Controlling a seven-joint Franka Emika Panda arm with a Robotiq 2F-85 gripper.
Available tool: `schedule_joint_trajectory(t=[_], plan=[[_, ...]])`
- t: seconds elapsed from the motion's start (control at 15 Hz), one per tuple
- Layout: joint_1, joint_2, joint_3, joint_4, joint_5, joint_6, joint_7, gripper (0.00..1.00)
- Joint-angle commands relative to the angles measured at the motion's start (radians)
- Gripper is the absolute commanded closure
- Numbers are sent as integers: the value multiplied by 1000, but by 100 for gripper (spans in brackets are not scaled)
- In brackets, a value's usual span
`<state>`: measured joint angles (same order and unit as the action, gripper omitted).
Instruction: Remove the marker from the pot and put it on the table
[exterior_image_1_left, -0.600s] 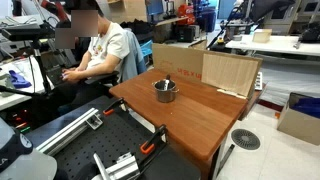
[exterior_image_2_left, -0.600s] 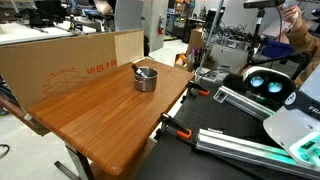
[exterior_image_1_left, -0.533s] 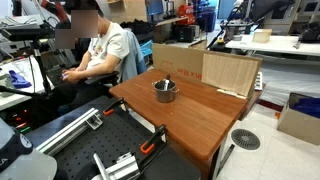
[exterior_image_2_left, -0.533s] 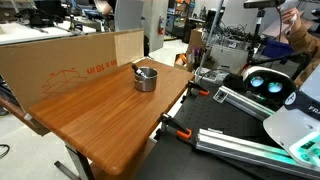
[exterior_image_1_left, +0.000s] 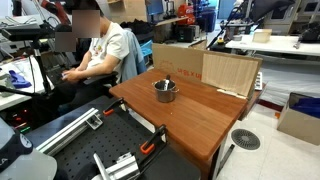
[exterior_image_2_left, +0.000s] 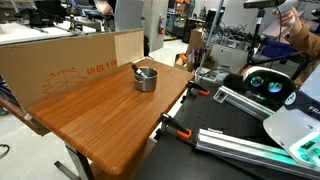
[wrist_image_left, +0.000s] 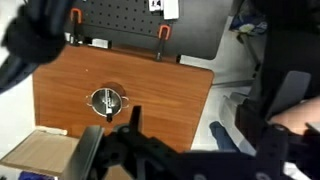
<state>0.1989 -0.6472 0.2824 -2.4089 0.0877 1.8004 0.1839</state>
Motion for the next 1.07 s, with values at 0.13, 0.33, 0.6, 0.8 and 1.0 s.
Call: schedule_joint_trajectory(t=[0.13, 0.33, 0.6, 0.8, 1.0], plan=[[5, 2, -4, 3, -3, -3, 3, 0], [5, 2, -4, 3, -3, -3, 3, 0], [3, 2, -2, -2, -13, 3, -2, 0], [8, -8, -23, -18, -10, 11, -38, 0], [5, -16, -66, -21, -9, 8, -100, 0]])
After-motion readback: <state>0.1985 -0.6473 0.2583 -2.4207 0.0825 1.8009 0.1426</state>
